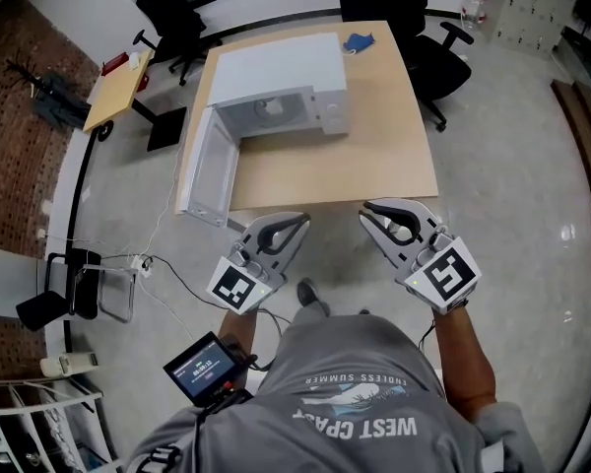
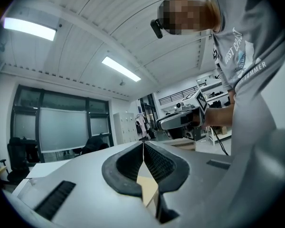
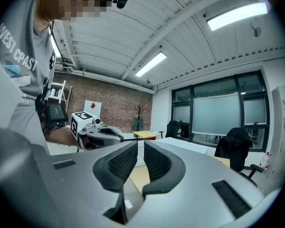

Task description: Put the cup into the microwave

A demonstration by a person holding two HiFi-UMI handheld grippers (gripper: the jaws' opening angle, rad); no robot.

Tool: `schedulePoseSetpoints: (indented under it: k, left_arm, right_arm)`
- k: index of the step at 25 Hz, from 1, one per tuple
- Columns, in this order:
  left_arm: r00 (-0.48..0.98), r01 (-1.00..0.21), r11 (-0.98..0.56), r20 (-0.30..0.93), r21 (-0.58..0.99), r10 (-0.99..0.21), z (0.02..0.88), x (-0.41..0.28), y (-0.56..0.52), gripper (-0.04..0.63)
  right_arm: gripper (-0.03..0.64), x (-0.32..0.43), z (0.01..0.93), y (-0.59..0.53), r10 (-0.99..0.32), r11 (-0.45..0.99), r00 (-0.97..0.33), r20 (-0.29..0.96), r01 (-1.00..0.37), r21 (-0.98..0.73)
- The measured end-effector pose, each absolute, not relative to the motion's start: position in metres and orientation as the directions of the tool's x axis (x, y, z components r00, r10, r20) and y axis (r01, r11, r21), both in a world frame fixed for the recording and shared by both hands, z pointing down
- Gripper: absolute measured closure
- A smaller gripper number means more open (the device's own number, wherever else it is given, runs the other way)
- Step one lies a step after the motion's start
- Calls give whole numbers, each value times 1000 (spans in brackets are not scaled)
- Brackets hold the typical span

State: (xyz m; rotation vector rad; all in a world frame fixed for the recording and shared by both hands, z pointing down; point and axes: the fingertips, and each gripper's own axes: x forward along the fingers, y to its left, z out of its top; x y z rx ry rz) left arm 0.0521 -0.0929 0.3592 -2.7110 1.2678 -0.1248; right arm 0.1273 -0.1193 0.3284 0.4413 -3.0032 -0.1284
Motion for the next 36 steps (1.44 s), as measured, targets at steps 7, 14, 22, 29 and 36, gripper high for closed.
schedulePoseSetpoints:
  k: [7, 14, 22, 29, 36]
  left_arm:
    - [610, -768, -615, 88, -179, -788, 364, 60, -79, 572]
    - [612, -769, -610, 55, -192, -789, 360, 67, -78, 572]
    - [618, -767, -606, 11, -212, -786, 366, 67, -71, 572]
    - [615, -769, -601, 1, -217, -788, 364, 63, -62, 572]
    - [610, -772, -597, 6, -219, -792, 367, 63, -59, 572]
  right_arm:
    - [566, 138, 318, -107, -276, 960, -959, 61, -272, 59]
    - [589, 140, 323, -107, -290, 957, -955, 64, -287, 53]
    - [589, 132, 345, -100, -261, 965, -961, 92, -255, 66]
    - [589, 125, 349, -89, -243, 969, -963, 114, -236, 74]
    - [589, 125, 353, -89, -250, 968, -962, 108, -246, 54]
